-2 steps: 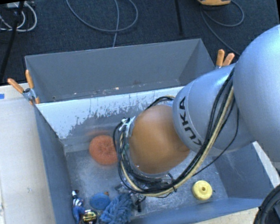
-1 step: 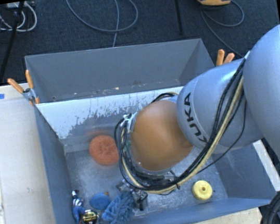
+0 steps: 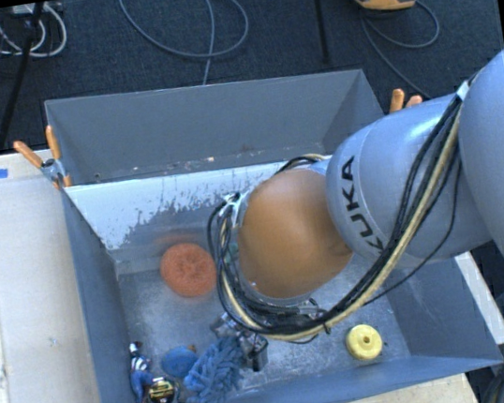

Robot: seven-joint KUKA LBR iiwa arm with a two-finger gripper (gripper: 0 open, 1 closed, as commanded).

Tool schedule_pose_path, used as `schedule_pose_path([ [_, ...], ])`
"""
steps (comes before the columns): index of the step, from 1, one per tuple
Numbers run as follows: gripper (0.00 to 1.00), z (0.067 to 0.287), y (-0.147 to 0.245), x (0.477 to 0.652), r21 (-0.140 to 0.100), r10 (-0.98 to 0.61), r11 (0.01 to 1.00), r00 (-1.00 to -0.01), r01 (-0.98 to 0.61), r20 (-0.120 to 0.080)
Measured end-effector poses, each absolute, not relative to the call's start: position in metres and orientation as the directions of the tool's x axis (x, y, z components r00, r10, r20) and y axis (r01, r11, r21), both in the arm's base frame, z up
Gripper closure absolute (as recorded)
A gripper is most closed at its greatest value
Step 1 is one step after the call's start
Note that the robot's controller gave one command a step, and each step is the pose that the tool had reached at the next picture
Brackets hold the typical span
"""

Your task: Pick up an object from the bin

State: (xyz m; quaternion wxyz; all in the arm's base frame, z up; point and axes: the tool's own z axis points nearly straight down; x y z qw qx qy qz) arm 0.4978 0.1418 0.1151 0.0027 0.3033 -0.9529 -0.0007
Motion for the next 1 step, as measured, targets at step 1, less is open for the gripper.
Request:
schedule_pose_path([
  [1,1.00,0.1332,0.1420,0.4978,0.002,-0.577,0.816,-0.816,-0.577,0.002],
])
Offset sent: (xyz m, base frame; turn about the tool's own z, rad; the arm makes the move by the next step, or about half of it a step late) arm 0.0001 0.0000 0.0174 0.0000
